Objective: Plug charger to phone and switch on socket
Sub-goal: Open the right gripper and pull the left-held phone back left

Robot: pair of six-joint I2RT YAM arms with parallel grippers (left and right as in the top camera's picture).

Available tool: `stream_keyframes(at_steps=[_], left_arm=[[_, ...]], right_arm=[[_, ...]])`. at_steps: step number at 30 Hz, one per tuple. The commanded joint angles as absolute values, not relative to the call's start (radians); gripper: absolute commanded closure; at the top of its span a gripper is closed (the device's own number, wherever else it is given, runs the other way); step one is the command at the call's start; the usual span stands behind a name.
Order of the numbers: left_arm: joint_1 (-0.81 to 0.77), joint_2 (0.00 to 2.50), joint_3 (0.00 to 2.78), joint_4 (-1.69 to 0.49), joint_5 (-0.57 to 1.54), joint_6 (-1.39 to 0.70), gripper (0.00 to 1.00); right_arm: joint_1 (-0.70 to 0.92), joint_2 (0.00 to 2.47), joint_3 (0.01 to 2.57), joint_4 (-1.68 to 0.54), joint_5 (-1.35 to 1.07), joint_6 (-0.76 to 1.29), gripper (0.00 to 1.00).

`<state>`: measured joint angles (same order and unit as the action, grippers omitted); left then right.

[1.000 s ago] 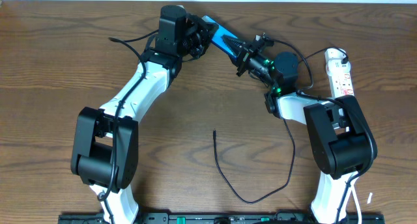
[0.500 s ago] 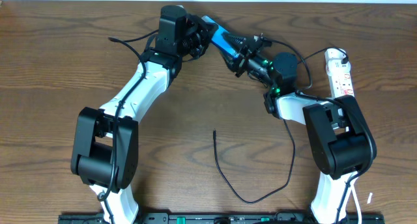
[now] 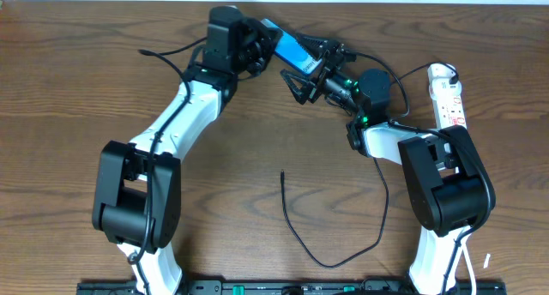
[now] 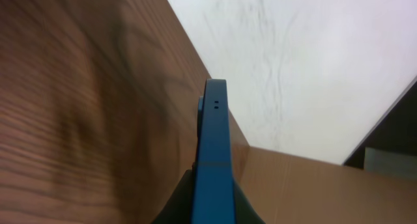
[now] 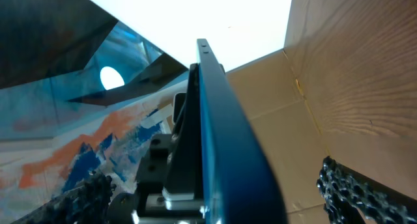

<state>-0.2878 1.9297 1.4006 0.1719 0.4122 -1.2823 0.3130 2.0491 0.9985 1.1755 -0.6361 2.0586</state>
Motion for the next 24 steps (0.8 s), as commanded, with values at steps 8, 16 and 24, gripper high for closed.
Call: stream_keyframes(at_steps=[8,16,24], left_arm=[[-0.157,1.893,1.416,0.181,0.463,-1.277,0.93],[-0.057,1.893,1.416,0.181,0.727,-1.277,0.92],[0.025,1.893,1.416,0.181,0.996,-1.277,0.93]], right_arm=[[0.262,2.046,1.008,1.167,-0.635,1.932,0.01],[0.249,2.046,1.008,1.166,-0.635,1.635,0.01],[0.249,2.046,1.008,1.159,-0.652,1.583,0.01]])
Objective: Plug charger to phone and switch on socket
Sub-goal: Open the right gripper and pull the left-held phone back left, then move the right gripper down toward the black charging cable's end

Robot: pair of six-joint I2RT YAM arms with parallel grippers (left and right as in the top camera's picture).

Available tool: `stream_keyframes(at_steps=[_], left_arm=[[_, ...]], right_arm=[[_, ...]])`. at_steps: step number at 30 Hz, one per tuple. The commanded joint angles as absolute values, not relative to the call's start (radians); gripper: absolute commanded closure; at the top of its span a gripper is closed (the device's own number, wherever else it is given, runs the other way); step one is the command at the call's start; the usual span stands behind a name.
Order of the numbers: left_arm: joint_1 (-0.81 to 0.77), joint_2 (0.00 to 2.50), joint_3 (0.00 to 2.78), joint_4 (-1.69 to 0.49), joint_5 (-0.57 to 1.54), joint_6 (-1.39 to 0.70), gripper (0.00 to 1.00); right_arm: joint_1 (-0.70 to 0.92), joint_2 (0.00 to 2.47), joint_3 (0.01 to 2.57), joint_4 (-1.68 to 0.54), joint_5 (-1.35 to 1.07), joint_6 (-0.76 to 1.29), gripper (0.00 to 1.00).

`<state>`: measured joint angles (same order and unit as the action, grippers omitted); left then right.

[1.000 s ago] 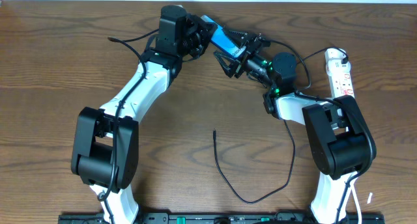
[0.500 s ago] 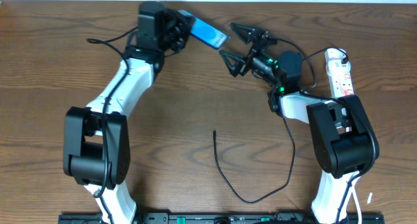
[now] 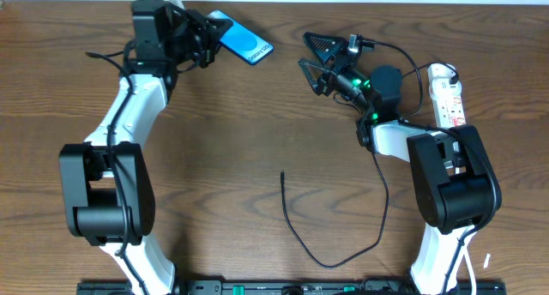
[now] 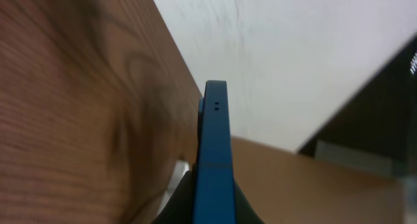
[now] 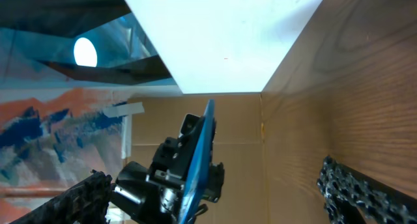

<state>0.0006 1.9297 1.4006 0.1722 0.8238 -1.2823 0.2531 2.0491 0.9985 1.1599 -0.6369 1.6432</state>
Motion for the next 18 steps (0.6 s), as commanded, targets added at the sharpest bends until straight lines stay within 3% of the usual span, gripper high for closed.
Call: stream_keyframes(at_steps=[1,5,9,11,14,18], left_arm=[[0.035,1.893,1.416,0.181,1.027,-1.277,0.92],[0.068,1.893,1.416,0.181,1.12,-1.276,0.92],[0.096,1.893,1.416,0.181,1.154,-1.276,0.93],[0.105,1.893,1.416,0.181,1.157,-1.276,0.92],[0.109,1.893,1.416,0.181,1.157,-1.276,0.93],[0.109,1.893,1.416,0.181,1.156,-1.276,0.93]], right_arm=[[0.249,2.046,1.008,1.159,-0.666,1.58,0.01],[0.249,2.046,1.008,1.159,-0.73,1.505,0.01],[0.25,2.046,1.008,1.159,-0.75,1.385,0.15],[0.25,2.046,1.008,1.159,-0.764,1.327,0.16],[0.252,2.046,1.008,1.159,-0.774,1.295,0.01],[0.265,2.041,1.009,1.105,-0.767,1.268,0.01]])
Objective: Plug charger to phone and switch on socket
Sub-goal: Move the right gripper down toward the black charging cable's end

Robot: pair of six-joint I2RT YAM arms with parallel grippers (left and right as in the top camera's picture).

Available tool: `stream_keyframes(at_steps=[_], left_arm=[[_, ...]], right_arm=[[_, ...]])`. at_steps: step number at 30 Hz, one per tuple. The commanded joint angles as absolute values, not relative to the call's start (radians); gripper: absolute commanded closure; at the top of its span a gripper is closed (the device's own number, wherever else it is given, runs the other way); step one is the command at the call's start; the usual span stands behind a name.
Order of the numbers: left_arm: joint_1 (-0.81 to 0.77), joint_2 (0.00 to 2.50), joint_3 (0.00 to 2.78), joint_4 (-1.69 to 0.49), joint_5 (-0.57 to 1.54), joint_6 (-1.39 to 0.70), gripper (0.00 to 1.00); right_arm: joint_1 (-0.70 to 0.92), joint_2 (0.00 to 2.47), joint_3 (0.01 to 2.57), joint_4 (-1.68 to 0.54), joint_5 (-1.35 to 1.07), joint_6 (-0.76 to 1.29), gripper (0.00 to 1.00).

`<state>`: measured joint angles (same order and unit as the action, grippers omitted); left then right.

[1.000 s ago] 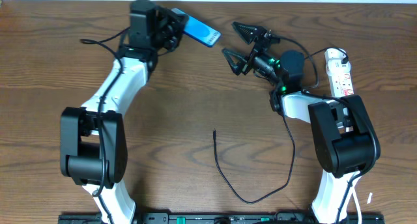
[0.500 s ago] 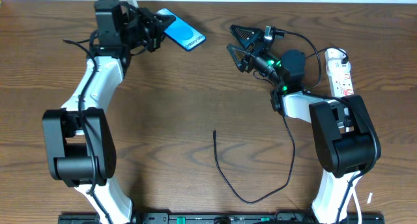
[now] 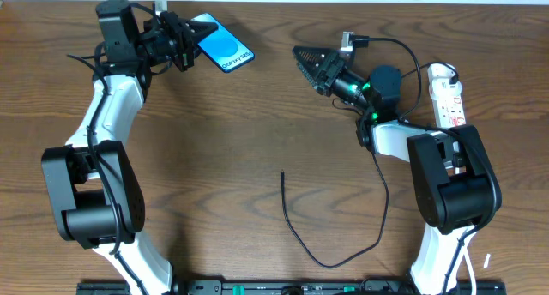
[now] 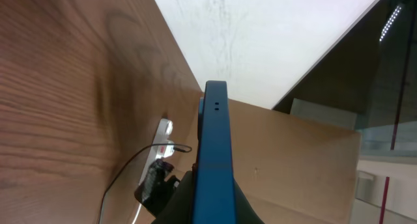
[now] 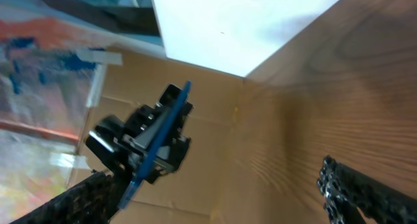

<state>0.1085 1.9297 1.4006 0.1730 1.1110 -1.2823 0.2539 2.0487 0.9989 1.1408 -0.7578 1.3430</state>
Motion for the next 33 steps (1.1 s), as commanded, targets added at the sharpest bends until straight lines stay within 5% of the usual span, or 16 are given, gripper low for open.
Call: stream_keyframes(at_steps=[1,9,18,33], left_arm=[[0.109,1.893,1.416,0.181,1.156,-1.276,0.93],[0.113,1.893,1.416,0.181,1.156,-1.276,0.93],[0.116,1.893,1.416,0.181,1.156,-1.276,0.92],[0.116,1.893,1.416,0.181,1.156,-1.276,0.92]], right_arm=[[0.269,2.034,1.009,1.065,-0.76,1.251,0.01],[0.303,1.92,1.08,0.537,-0.598,0.968,0.01],[0.426,1.799,1.238,-0.093,-0.134,0.682,0.01],[0.657,1.799,1.254,-0.36,-0.01,0.664,0.01]])
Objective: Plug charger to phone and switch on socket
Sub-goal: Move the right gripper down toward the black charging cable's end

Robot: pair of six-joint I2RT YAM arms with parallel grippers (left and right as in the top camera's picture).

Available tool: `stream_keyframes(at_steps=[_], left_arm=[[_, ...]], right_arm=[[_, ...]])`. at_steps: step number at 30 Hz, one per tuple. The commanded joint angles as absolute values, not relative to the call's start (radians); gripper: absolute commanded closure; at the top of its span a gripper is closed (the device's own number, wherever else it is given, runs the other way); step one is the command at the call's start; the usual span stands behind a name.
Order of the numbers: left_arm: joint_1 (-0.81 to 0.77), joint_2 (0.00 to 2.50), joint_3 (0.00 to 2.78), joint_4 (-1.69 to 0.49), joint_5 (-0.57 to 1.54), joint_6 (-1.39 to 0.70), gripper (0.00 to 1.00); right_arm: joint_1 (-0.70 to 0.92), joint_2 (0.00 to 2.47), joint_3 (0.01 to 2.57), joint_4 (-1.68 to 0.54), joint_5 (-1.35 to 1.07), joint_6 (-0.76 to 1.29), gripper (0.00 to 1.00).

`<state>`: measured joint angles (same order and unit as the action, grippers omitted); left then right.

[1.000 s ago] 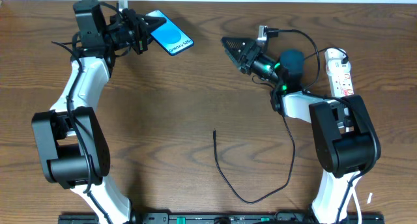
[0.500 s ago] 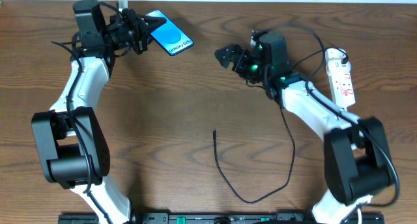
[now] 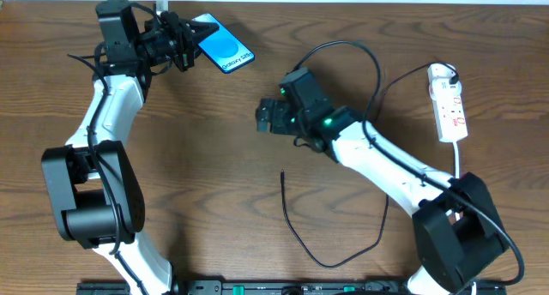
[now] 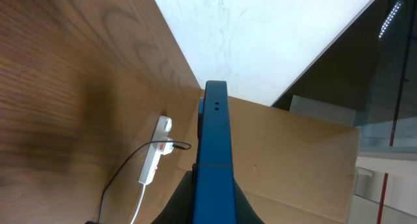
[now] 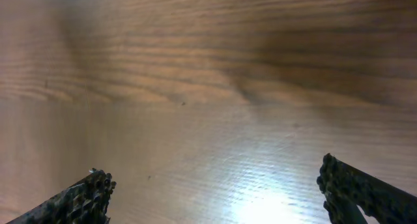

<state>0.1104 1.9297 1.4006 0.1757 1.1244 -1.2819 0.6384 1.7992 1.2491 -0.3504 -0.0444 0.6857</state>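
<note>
My left gripper (image 3: 184, 45) is shut on the blue phone (image 3: 220, 43), held above the table's far left edge, its screen up; in the left wrist view the phone (image 4: 214, 152) shows edge-on between the jaws. My right gripper (image 3: 268, 117) stands open over the middle of the table, pointing down at bare wood (image 5: 215, 120), with nothing between its fingertips (image 5: 88, 195). The black charger cable (image 3: 296, 231) lies loose on the table, its free end (image 3: 282, 174) below the right gripper. The white socket strip (image 3: 449, 102) lies at the far right.
The white socket strip (image 4: 153, 159) also shows small in the left wrist view, beyond the phone. A cardboard wall (image 4: 293, 159) stands behind the table. The right arm's own black cable (image 3: 360, 63) arches over the table's upper middle.
My right arm has moved from the far right, gripper raised toward the phone, to the table's middle with the open gripper facing down. The left gripper and the phone have stayed where they were.
First both grippers were on the phone at the table's upper middle. Then my right gripper was open and apart, with my left carrying the phone leftwards. The phone then hung at the far left, and now my right gripper hovers over the middle near the cable.
</note>
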Motion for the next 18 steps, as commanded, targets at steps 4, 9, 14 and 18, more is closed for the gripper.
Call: stream_keyframes(at_steps=[4,9,14,18], left_arm=[[0.116,1.893,1.416,0.181,1.156,-1.276,0.93],[0.116,1.893,1.416,0.181,1.156,-1.276,0.93],[0.116,1.893,1.416,0.181,1.156,-1.276,0.92],[0.116,1.893,1.416,0.181,1.156,-1.276,0.93]], right_arm=[[0.672,1.799,1.254,-0.424,-0.009,0.664,0.22],[0.669,1.799,1.254,-0.503,-0.002,0.664,0.23],[0.669,1.799,1.254,-0.571,-0.005,0.627,0.18],[0.671,1.799,1.254,-0.627,-0.01,0.59,0.15]])
